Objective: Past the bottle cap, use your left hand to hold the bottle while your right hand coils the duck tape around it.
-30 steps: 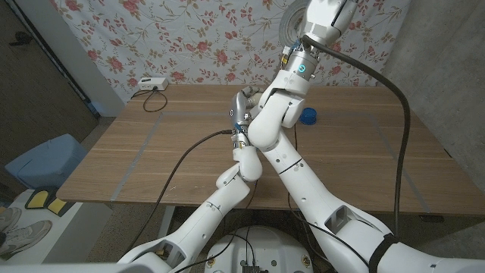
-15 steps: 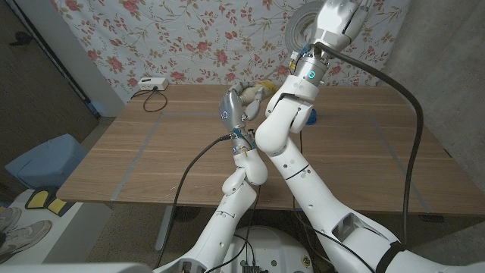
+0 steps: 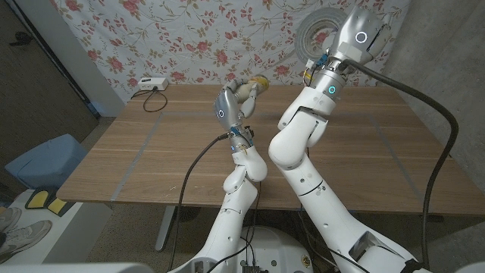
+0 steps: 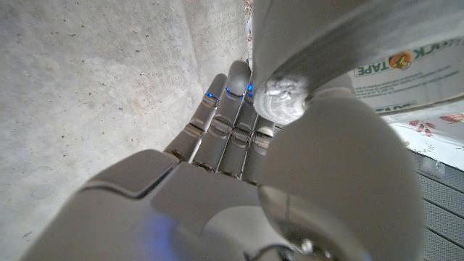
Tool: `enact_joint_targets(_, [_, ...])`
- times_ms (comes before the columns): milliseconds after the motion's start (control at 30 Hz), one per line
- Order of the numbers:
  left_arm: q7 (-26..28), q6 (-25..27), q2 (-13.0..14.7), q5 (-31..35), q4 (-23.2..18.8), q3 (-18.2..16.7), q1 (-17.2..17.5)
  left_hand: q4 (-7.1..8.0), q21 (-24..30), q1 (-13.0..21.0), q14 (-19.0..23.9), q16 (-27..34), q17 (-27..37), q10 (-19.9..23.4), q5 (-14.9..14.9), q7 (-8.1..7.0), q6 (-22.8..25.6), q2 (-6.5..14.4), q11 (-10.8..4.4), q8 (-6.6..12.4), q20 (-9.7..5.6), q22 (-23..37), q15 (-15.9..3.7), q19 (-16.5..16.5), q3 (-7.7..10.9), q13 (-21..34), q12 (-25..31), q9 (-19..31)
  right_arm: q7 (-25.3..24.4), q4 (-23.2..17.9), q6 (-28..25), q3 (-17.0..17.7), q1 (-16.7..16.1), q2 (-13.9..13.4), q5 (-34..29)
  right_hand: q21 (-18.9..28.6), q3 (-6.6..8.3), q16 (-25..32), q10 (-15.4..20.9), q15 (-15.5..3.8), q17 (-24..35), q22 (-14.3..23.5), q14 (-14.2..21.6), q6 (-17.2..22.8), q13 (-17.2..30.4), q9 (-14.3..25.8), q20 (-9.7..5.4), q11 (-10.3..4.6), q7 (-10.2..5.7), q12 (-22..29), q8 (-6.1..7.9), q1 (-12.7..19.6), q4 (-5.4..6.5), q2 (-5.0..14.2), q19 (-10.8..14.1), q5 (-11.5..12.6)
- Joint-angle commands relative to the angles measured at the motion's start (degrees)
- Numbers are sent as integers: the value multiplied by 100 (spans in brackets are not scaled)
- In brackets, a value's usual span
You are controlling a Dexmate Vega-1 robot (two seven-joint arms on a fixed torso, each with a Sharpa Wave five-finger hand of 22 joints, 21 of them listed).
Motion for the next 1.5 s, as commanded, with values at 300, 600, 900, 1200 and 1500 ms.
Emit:
enact_joint_targets(300, [16, -1274, -395, 63, 217, -518, -203, 34, 24, 913, 1862, -11, 8, 528, 53, 13, 37, 855, -464, 23, -586, 3, -2075, -277, 308, 1326, 19, 12, -1738, -554, 261, 35, -853, -295, 2654, 59, 55, -6, 548, -499, 6, 3, 98, 195, 1274, 94, 25, -278, -35, 32, 40, 1394, -6, 1371, 49, 14])
enact_joint_targets(600, [16, -1817, -395, -260, 396, -523, -356, 34, 17, 912, 1859, -16, 10, 517, 53, 16, 40, 856, -469, 19, -586, 2, -2074, -283, 315, 1335, 6, 8, -1966, -526, 325, 81, -958, -324, 3204, 84, 70, -22, 568, -499, 1, 0, 97, 189, 1252, 116, 55, -268, -12, 18, 41, 1383, -5, 1377, 61, 7])
enact_joint_targets(900, [-836, -2584, -27, -2771, 796, -38, -619, 32, 11, 917, 1849, -37, -7, 509, 51, 37, 29, 861, -440, 9, -584, 3, -2079, -288, 320, 1341, -8, 5, -2198, -393, 338, 137, -972, -278, 3526, 114, 108, -37, 567, -495, -2, -6, 121, 209, 1249, 105, 68, -268, -5, 0, 26, 1385, -30, 1366, 49, -22])
enact_joint_targets(1200, [-2559, -1236, 980, -6156, -281, 1061, -275, 11, 10, 970, 1839, -82, -70, 471, 47, 102, -35, 889, -375, -22, -584, 6, -2090, -291, 334, 1391, -7, 3, -2683, -324, 607, 392, -1034, -157, 3980, 130, 136, -57, 567, -496, -4, -8, 127, 195, 1269, 111, 60, -268, -1, 1, 11, 1384, -36, 1371, 26, -32])
enact_joint_targets(1500, [-3555, -389, 1482, -8255, -681, 1372, -226, 18, 10, 1020, 1840, -135, -161, 376, 52, 217, -198, 971, -255, -34, -581, 7, -2089, -297, 356, 1525, 5, 93, -3129, -177, 947, 615, -1041, -45, 4385, 150, 145, -67, 580, -493, -3, -9, 132, 205, 1250, 112, 59, -265, -20, -14, 6, 1367, -34, 1361, 25, -44])
